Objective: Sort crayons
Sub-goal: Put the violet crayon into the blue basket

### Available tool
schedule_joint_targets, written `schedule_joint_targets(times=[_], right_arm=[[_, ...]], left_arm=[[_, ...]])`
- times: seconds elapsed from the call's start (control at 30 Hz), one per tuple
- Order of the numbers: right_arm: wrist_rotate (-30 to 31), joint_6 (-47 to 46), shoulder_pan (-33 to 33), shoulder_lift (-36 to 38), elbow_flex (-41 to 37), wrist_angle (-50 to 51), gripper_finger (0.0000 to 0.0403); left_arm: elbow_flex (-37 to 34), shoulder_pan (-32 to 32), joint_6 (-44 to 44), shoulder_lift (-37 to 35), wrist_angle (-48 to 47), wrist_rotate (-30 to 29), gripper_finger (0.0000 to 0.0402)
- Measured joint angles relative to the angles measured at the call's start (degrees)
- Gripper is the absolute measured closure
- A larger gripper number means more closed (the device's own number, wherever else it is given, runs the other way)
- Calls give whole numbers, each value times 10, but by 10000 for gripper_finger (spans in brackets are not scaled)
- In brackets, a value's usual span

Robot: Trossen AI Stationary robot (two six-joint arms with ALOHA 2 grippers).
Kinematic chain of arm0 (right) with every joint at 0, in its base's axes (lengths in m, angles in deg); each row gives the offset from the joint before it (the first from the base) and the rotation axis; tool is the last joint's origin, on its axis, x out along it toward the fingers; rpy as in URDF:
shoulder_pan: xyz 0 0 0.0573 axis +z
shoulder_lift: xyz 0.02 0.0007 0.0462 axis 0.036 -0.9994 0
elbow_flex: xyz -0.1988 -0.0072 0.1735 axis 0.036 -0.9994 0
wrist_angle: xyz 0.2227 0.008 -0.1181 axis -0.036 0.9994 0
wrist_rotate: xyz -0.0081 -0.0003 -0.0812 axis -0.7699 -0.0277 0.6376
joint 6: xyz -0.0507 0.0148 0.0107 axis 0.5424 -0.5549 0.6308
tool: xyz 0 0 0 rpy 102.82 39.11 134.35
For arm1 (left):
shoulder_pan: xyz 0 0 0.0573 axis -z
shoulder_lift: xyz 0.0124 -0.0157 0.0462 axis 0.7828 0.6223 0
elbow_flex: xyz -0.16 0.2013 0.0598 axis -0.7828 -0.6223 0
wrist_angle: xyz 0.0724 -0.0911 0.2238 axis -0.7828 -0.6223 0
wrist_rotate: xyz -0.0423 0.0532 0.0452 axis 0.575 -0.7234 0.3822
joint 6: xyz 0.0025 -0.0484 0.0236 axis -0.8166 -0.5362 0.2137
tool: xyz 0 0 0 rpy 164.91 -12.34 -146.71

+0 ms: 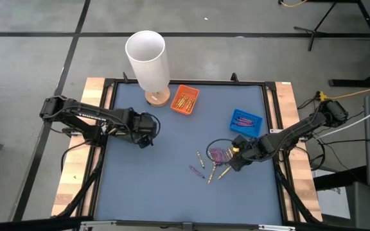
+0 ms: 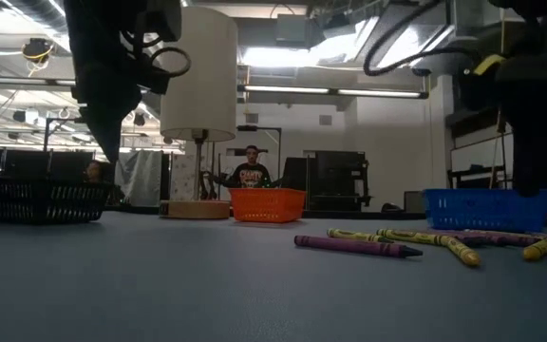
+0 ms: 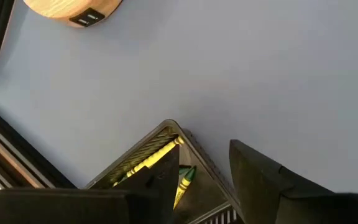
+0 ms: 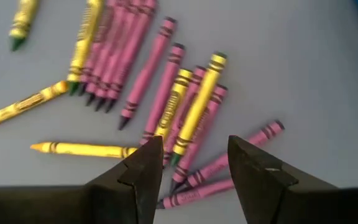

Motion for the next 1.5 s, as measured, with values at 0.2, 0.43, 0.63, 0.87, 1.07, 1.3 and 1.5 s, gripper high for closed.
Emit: schedule_joint_targets(times=[0.2,0.43,0.63,0.87,1.07,1.3,1.5], right_arm=[[-31,-100,0,0,0,41,223],[-48,-188,1,-5,0,79,223],[-62,-193,1,-36,0,71,224],[-94,-194,0,-75,0,72,224],[-94,-194,0,-93,0,71,224],[-111,-205,0,-117,0,66,224],[-120,-205,0,-127,2,62,224]], left_arm=[[0,0,0,0,0,0,278],[0,2,0,0,0,0,278],[0,15,-1,0,2,0,278],[0,29,-1,0,16,0,278],[0,37,0,0,26,0,278],[0,37,0,0,28,0,278],[0,37,0,0,30,0,278]])
